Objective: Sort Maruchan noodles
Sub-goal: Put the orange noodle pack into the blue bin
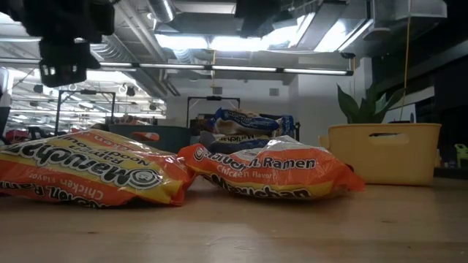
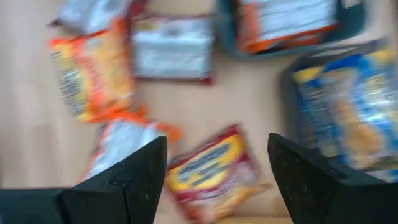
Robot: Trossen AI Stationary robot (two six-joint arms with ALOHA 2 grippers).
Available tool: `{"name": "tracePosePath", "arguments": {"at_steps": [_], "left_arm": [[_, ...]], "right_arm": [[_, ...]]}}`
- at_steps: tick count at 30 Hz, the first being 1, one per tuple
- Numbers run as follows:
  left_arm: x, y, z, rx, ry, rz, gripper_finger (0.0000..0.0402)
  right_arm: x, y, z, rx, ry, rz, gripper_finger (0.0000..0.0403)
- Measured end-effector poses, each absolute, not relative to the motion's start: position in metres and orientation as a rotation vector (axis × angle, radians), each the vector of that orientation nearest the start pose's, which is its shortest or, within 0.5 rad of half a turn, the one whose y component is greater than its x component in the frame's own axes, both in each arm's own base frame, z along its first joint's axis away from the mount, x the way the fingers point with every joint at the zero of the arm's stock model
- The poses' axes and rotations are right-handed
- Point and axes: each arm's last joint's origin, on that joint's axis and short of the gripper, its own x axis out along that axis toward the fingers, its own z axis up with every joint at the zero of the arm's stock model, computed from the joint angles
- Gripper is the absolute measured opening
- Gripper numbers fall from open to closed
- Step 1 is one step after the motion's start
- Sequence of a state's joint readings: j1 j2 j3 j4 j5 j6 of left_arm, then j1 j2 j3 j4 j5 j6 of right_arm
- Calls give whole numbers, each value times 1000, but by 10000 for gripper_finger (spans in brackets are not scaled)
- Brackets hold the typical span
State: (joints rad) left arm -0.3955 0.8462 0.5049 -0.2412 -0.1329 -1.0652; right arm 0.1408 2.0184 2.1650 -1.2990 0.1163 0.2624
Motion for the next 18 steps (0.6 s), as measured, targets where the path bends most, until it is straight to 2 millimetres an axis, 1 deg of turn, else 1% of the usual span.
{"name": "tracePosePath", "arguments": {"at_steps": [2,5,9,11,13,14,16,18], "left_arm": [[167,-74,220,-860,626,63,141],[172,-86,214,-845,624,69,141],[191,-93,214,-855,506,43,141],[203,-94,214,-855,438,5,141],[216,-95,212,-864,403,-31,141],[222,-95,208,-869,408,-38,141],[235,-96,202,-865,448,-43,141],[249,-101,198,-839,493,-66,141]], "right_arm": [[402,73,336,105,1167,-98,264],[400,102,307,110,1215,-73,264],[390,141,273,59,1207,-39,264],[379,157,259,5,1186,-37,264],[366,170,249,-29,1160,-46,264],[358,174,243,-16,1160,-61,264],[344,176,235,78,1160,-119,264],[332,178,231,223,1116,-171,264]]}}
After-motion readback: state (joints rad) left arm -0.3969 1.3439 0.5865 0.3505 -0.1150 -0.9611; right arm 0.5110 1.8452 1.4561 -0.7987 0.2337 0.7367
